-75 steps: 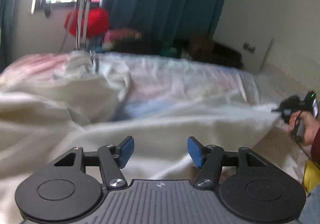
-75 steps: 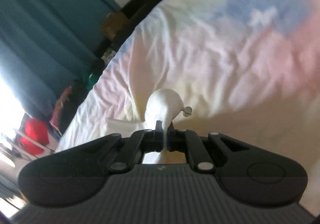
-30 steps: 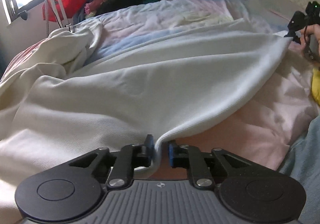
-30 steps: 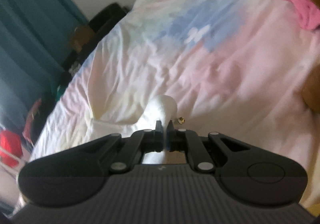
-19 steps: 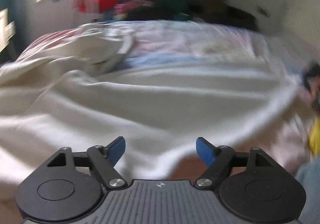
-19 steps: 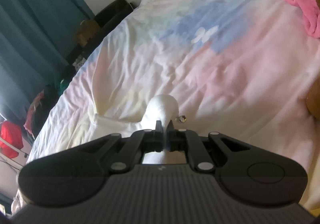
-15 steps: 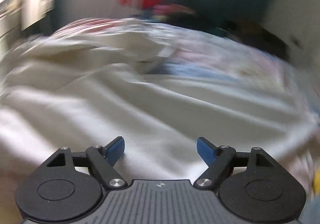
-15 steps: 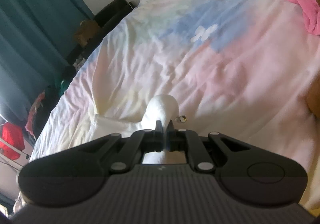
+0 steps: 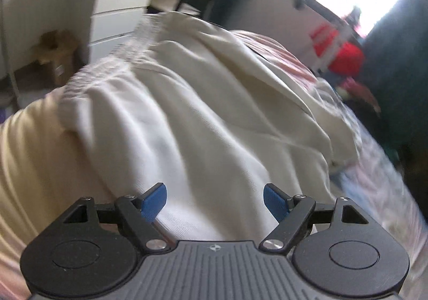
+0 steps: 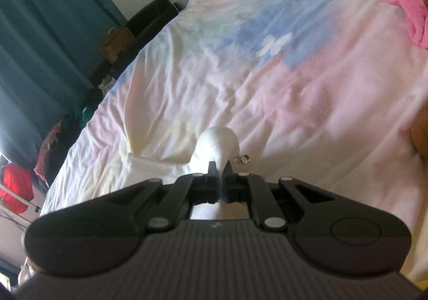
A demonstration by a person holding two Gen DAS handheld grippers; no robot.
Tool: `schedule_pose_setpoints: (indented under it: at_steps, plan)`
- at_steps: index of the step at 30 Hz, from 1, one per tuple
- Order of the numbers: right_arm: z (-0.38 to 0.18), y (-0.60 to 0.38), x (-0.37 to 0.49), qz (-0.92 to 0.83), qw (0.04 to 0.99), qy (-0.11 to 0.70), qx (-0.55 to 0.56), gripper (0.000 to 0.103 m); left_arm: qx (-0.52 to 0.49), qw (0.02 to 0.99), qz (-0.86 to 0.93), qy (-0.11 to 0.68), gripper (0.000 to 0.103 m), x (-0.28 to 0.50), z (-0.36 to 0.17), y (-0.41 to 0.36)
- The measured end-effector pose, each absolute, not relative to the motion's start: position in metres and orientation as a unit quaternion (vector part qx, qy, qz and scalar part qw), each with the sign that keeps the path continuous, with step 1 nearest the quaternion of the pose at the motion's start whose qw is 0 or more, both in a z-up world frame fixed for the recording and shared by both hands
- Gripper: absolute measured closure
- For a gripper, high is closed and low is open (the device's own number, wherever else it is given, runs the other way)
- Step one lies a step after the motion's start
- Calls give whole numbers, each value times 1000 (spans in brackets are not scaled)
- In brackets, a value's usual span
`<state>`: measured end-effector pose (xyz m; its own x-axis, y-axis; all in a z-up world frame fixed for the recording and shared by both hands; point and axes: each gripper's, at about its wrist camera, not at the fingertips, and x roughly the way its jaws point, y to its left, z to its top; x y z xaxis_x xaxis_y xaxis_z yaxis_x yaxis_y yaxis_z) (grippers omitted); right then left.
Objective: Fold clothes
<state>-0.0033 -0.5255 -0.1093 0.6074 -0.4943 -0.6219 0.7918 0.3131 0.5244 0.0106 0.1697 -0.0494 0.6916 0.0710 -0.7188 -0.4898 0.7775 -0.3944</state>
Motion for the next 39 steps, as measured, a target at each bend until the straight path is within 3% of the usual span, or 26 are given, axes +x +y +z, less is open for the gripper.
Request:
schedule_pose_setpoints:
  at_steps: [11,16,22,24,28,30,32,33,39]
  plan:
    - [-108,-524,-2,-410,791,169,422,96,-446,815,217,299,21,-30,-49,226]
    - [-99,-523,-9,-396,796,127,439,96,-496,778,224,313,20,-39,-55,251]
    - [-98,-522,-2,-401,799,135,427,96,-493,771,221,336,23,-27,-62,260]
    - [-103,-525,-2,-407,792,148,430,96,-498,767,231,332,36,-21,-67,267]
    - [-112,-527,-10,-417,771,162,454,96,-462,791,263,302,50,-17,-55,272]
    - [-112,-525,-13,-419,768,162,457,96,-453,796,269,297,78,-16,-50,273]
    - [-108,-521,-13,-422,775,160,443,96,-437,806,272,292,87,-18,-44,271]
    - [-106,-519,-13,-424,777,158,437,96,-427,813,272,288,96,-20,-41,268]
    - [-105,-511,-13,-450,770,183,413,96,-348,844,315,258,97,-34,-12,274]
